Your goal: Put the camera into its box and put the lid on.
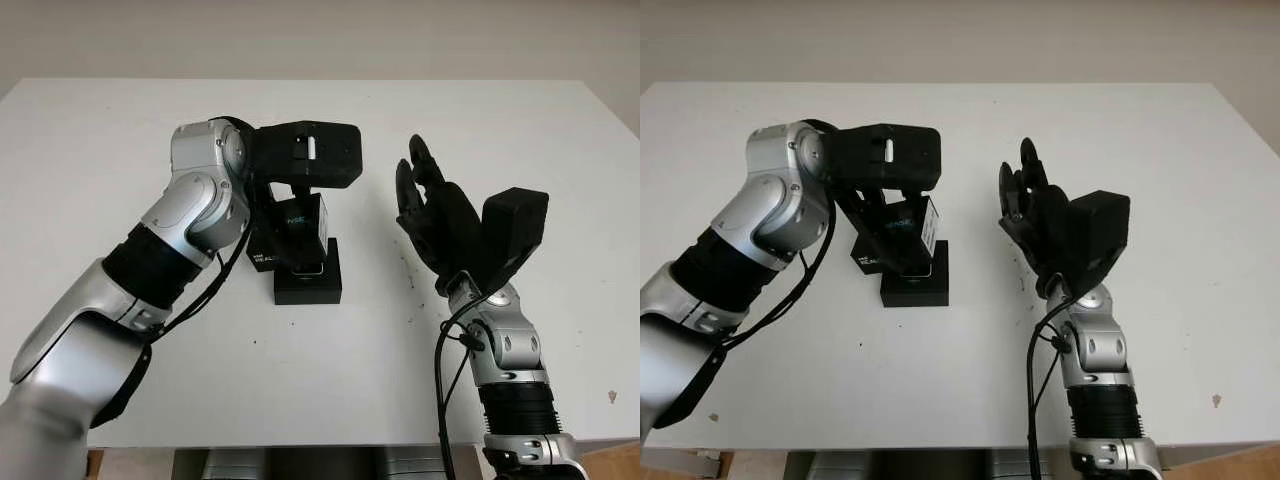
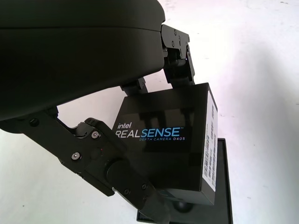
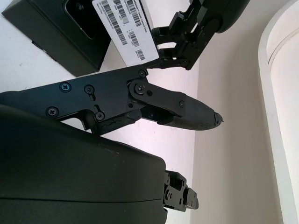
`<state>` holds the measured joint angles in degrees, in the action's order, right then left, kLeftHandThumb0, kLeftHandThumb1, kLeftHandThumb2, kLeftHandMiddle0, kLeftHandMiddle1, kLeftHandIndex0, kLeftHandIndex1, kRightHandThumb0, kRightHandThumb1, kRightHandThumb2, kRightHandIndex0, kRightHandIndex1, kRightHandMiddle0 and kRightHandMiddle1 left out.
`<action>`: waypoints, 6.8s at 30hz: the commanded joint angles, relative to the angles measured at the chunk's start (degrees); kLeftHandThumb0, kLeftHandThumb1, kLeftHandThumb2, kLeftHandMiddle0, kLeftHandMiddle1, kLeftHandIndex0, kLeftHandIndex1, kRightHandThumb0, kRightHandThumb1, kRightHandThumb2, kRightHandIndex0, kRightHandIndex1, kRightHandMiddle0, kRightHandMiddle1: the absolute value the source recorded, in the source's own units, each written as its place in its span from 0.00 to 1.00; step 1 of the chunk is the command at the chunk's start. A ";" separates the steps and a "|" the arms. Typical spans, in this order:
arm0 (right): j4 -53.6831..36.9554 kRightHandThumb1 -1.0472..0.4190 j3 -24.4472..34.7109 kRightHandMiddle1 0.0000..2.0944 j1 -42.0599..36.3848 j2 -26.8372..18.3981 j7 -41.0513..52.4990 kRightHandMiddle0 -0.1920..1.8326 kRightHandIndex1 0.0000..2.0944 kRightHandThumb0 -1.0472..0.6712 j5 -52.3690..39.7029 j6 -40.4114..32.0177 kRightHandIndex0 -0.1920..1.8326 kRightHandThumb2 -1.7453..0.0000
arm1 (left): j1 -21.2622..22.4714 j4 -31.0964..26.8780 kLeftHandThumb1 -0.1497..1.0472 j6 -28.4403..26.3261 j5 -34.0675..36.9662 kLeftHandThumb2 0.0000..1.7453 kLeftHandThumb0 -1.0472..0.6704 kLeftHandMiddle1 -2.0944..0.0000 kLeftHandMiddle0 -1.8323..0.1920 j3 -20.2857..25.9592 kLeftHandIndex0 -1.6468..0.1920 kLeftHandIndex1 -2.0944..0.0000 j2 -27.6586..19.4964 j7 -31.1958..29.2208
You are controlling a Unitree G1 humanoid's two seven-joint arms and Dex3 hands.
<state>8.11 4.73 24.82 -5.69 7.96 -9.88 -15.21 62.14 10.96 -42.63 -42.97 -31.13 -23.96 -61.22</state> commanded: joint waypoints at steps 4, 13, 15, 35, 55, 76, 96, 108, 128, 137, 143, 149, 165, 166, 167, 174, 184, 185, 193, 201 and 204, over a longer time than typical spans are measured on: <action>0.33 0.00 -0.20 0.03 1.26 1.03 -0.64 0.02 0.03 0.25 0.12 0.10 0.02 0.64 | 2.31 -0.53 0.91 0.79 0.23 0.15 0.52 0.15 0.59 -0.99 0.71 0.18 0.46 -1.14; 2.88 0.00 -0.58 0.03 2.42 1.76 -0.36 0.02 0.03 0.25 0.63 2.61 0.01 0.64 | 3.03 -1.79 0.96 -1.15 -0.06 0.10 0.51 0.19 0.63 -2.02 0.74 0.21 0.38 -3.15; 3.41 0.00 -0.54 0.03 2.56 1.99 -0.39 0.02 0.03 0.25 0.54 3.18 0.02 0.65 | 3.01 -2.01 0.97 -1.00 -0.36 0.09 0.51 0.18 0.63 -2.40 0.73 0.19 0.16 -3.48; 5.03 0.00 -0.12 0.03 3.06 3.02 -1.01 0.03 0.03 0.24 0.52 4.21 0.02 0.65 | -2.35 -4.22 1.00 0.78 -2.74 0.06 0.50 0.25 0.63 -3.24 0.66 0.25 0.36 -0.52; 5.76 0.00 0.13 0.03 3.26 3.39 -1.15 0.02 0.02 0.25 0.56 5.42 0.02 0.64 | -3.86 -2.45 1.00 -2.49 -1.66 0.09 0.51 0.18 0.61 -3.35 0.73 0.24 2.72 1.68; 9.15 0.00 0.14 0.03 4.70 4.10 -1.40 0.02 0.03 0.24 0.30 8.22 0.02 0.65 | -1.35 -0.27 0.99 -11.79 1.18 0.12 0.53 0.14 0.61 -6.03 0.73 0.27 4.77 -1.56; 12.30 0.00 0.09 0.03 5.83 5.33 -2.16 0.02 0.03 0.25 0.57 11.61 0.02 0.65 | -1.11 -4.16 1.00 -31.25 11.93 0.08 0.45 0.16 0.75 -6.28 1.00 0.30 9.01 11.86; 12.36 0.00 0.25 0.03 5.53 5.53 -2.65 0.03 0.03 0.24 0.66 11.90 0.02 0.65 | -1.44 -14.60 1.00 -15.30 14.64 0.12 0.35 0.01 0.81 -17.11 0.90 0.01 -3.16 5.91; 12.17 0.00 0.46 0.03 5.87 4.07 -1.91 0.03 0.03 0.23 1.34 11.22 0.02 0.65 | -9.29 -29.30 1.00 -11.14 3.90 0.17 0.26 1.00 1.00 -18.46 1.00 1.00 -6.43 0.99; 10.85 0.00 0.56 0.02 5.20 3.46 -1.47 0.03 0.02 0.24 1.50 9.90 0.02 0.65 | -11.52 -27.55 1.00 -11.07 2.30 0.15 0.27 0.95 0.94 -15.33 0.99 1.00 -4.45 1.86; 10.41 0.00 0.66 0.03 4.92 3.12 -1.25 0.03 0.02 0.24 1.43 9.48 0.02 0.65 | -12.63 -27.80 1.00 -11.96 3.64 0.16 0.28 0.97 1.00 -12.95 1.00 1.00 -2.89 1.76; 10.73 0.00 0.76 0.03 5.05 2.87 -1.23 0.03 0.03 0.24 1.54 9.74 0.02 0.65 | -14.78 -32.39 1.00 -15.08 3.94 0.16 0.28 1.00 1.00 -9.69 1.00 1.00 -2.94 2.79; 10.33 0.00 1.43 0.02 4.42 1.86 0.28 0.02 0.02 0.24 1.56 9.94 0.02 0.65 | -30.59 -40.11 1.00 -6.59 14.21 0.30 0.24 1.00 1.00 9.97 1.00 1.00 -3.63 17.91; 9.98 0.00 1.45 0.02 4.32 1.80 0.17 0.02 0.02 0.24 1.58 9.55 0.02 0.65 | -32.44 -40.04 1.00 -4.61 15.33 0.30 0.24 1.00 1.00 11.46 1.00 1.00 -3.07 19.96; 9.67 0.00 1.46 0.02 4.21 1.67 0.19 0.02 0.02 0.24 1.57 9.24 0.02 0.65 | -34.14 -39.87 1.00 -3.00 16.68 0.30 0.24 1.00 1.00 13.16 1.00 1.00 -2.26 21.91; 8.31 0.00 1.69 0.03 3.45 0.95 0.44 0.02 0.03 0.24 1.43 8.14 0.02 0.65 | -38.48 -34.52 1.00 13.29 18.71 0.27 0.23 1.00 1.00 18.57 1.00 1.00 -2.77 34.12; 5.42 0.00 1.35 0.03 1.59 0.35 0.39 0.02 0.02 0.25 1.62 6.45 0.02 0.64 | -32.93 -15.69 1.00 36.58 22.46 0.29 0.20 1.00 1.00 21.28 1.00 1.00 -7.74 36.39; 5.18 0.00 1.39 0.03 1.44 0.31 0.35 0.03 0.03 0.25 1.62 6.30 0.02 0.64 | -32.69 -14.47 1.00 37.89 23.76 0.30 0.20 1.00 1.00 21.64 1.00 1.00 -7.85 35.71; 4.28 0.00 1.34 0.03 1.00 -0.06 0.29 0.03 0.03 0.25 1.80 5.25 0.02 0.64 | -32.15 -10.49 1.00 47.74 22.23 0.32 0.20 1.00 1.00 19.72 1.00 1.00 -10.66 32.91; 4.64 0.00 1.32 0.02 0.86 -0.20 0.82 0.02 0.02 0.26 1.64 4.46 0.01 0.65 | -22.50 -0.62 1.00 44.39 27.28 0.24 0.14 0.97 0.96 19.55 0.96 0.97 -8.81 23.54; 4.82 0.00 1.40 0.02 0.69 -0.06 0.70 0.02 0.02 0.26 1.63 4.44 0.02 0.65 | -17.08 5.47 1.00 43.51 28.67 0.16 0.08 0.97 0.94 18.75 0.95 0.97 -8.45 19.34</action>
<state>13.52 6.04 26.01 -5.36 8.67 -8.13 -10.65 42.27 14.51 1.08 -14.74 -11.78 -32.77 -40.75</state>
